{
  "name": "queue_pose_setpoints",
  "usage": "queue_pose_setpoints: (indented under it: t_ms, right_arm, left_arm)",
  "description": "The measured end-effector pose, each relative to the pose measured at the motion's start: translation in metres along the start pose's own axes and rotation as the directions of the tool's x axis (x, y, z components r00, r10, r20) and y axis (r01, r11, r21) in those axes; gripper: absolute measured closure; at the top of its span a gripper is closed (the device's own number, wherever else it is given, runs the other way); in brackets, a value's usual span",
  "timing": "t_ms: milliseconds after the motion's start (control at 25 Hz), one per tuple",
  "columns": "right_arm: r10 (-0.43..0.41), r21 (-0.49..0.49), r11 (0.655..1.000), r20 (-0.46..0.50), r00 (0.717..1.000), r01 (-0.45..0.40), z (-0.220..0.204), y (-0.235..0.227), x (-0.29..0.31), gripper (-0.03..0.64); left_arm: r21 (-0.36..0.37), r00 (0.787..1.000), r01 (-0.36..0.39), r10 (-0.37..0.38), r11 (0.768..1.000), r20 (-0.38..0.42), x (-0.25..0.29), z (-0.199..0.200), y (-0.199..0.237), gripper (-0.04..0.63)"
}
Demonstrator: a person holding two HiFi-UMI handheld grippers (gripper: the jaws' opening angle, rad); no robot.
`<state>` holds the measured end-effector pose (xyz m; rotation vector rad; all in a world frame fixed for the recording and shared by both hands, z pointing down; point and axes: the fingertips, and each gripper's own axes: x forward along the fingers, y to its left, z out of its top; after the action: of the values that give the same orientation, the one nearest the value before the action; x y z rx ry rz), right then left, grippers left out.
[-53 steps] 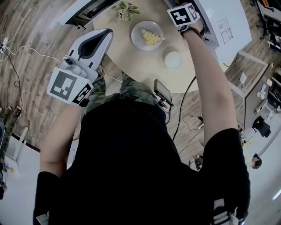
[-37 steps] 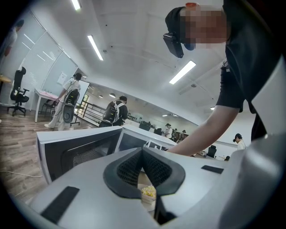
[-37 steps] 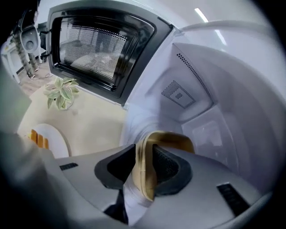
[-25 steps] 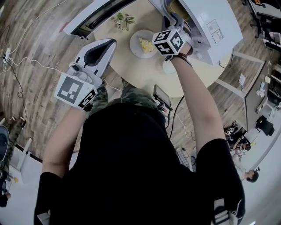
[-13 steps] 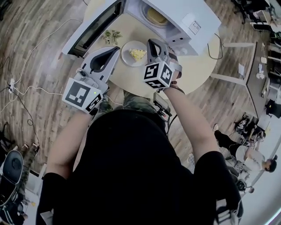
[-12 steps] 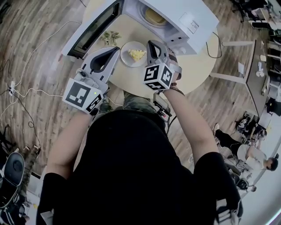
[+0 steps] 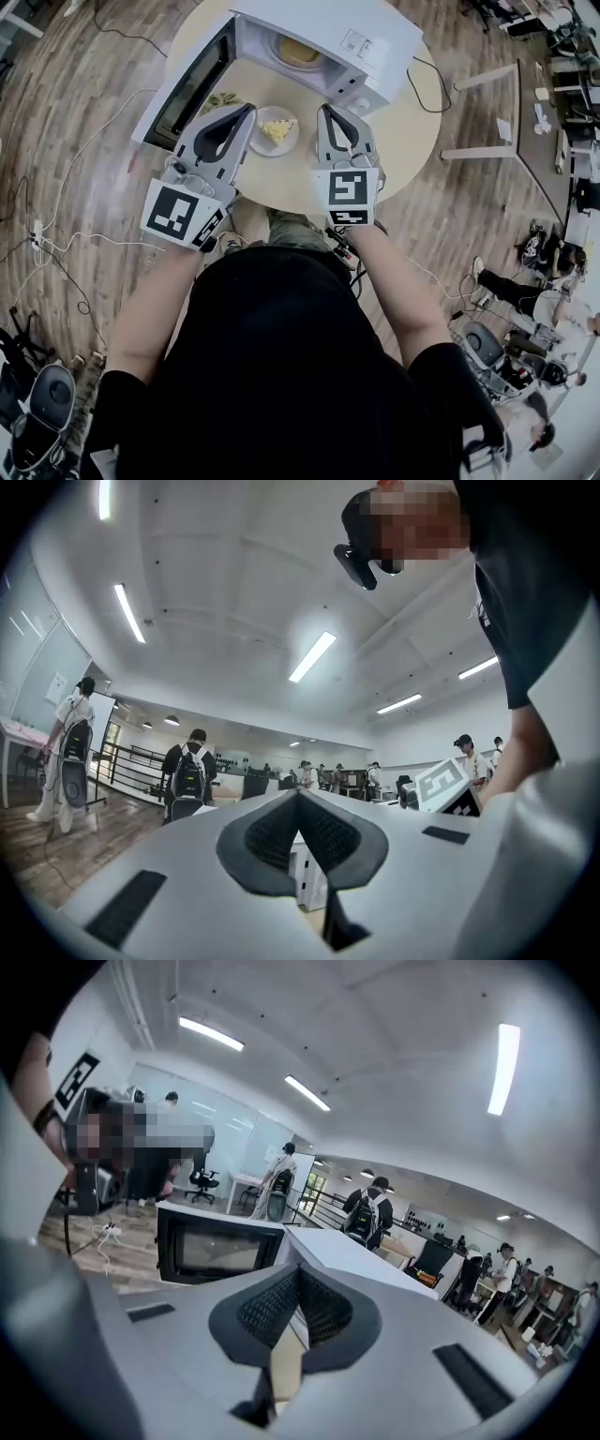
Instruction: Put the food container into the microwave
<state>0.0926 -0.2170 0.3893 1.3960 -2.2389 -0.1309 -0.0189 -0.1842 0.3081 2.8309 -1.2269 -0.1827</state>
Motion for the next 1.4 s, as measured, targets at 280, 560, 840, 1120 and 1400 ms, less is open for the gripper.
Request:
queue_pose_setpoints:
  t_ms: [280, 560, 840, 1120, 1400]
  right_arm:
    - [-0.059, 0.149, 0.988, 0.132, 0.990, 0.039, 0.035, -0.005, -0.037, 0.604]
    - [-0.164, 0.298, 0.950, 0.214, 0.963, 0.095, 0.046, -0.024, -0.066, 0.604]
    - [-0.209, 0.366, 0.925, 0.255, 0.944, 0.105, 0.052, -0.027, -0.084, 0.604]
    - [-0.215, 0.351, 0.930, 0.280, 0.935, 0.109, 0.062, -0.024, -0.090, 0.604]
    - [-0.224, 0.352, 0.929, 0.283, 0.932, 0.117, 0.064, -0.024, -0.093, 0.604]
  left_arm:
    - [0.028, 0.999, -0.001, 0.000, 1.000, 0.035, -0.011, 0.021, -0.005, 0.577]
    - [0.048, 0.998, -0.020, 0.018, 0.999, 0.057, -0.027, 0.041, 0.006, 0.577]
    - [0.071, 0.997, -0.027, 0.022, 0.997, 0.077, -0.038, 0.056, 0.012, 0.577]
    - [0.073, 0.996, -0.024, 0.018, 0.997, 0.090, -0.042, 0.063, 0.015, 0.577]
    - [0.069, 0.995, -0.010, 0.003, 0.998, 0.095, -0.039, 0.066, 0.015, 0.577]
